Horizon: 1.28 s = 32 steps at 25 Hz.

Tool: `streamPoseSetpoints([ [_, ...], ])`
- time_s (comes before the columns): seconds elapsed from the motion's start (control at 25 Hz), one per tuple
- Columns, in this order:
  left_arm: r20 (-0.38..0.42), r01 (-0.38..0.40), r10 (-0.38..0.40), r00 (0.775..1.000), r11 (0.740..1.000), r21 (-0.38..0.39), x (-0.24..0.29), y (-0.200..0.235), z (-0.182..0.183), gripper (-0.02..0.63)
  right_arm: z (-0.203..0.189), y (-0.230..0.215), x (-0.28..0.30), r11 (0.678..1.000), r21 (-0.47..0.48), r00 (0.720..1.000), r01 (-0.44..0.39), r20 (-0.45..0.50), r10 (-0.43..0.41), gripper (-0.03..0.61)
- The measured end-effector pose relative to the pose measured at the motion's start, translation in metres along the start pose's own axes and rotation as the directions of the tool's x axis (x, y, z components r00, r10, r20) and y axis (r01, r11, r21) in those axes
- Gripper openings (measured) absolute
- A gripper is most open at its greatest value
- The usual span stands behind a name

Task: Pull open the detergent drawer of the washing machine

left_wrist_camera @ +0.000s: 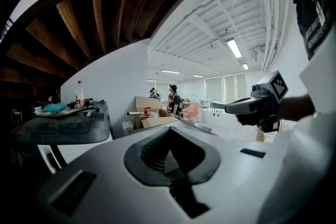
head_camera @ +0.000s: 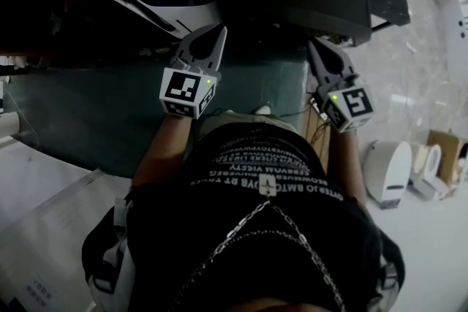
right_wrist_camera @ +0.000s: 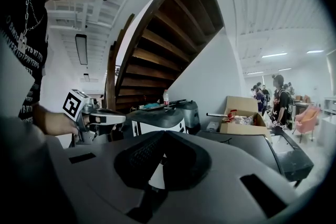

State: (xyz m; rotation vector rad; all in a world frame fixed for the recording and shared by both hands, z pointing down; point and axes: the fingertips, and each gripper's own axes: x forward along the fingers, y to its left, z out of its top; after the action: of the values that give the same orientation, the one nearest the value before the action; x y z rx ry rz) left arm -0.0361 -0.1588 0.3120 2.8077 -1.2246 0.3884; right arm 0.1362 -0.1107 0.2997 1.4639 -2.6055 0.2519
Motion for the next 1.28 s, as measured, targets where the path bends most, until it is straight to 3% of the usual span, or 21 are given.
streamPoseSetpoints([
  [0.24,-0.015,-0.03,0.029,0.999,0.999,-0.042,0.004,-0.019,-0.005,0.003,-0.01,-0.018,-0.013,1.0,0.014,1.0,-0.023,-0.007,0.023,0.003],
  [0.6,-0.063,-0.048,0.046,0.997,0.998,-0.035,0.011,-0.03,-0.017,0.003,-0.028,-0.04,-0.023,0.998,0.062,1.0,-0.018,-0.019,0.02,0.003],
  [1.28,-0.133,-0.046,0.038,0.99,0.997,-0.055,0.035,0.0,-0.064,0.003,-0.068,-0.054,0.02,0.997,0.076,0.995,-0.012,-0.095,0.02,0.003],
])
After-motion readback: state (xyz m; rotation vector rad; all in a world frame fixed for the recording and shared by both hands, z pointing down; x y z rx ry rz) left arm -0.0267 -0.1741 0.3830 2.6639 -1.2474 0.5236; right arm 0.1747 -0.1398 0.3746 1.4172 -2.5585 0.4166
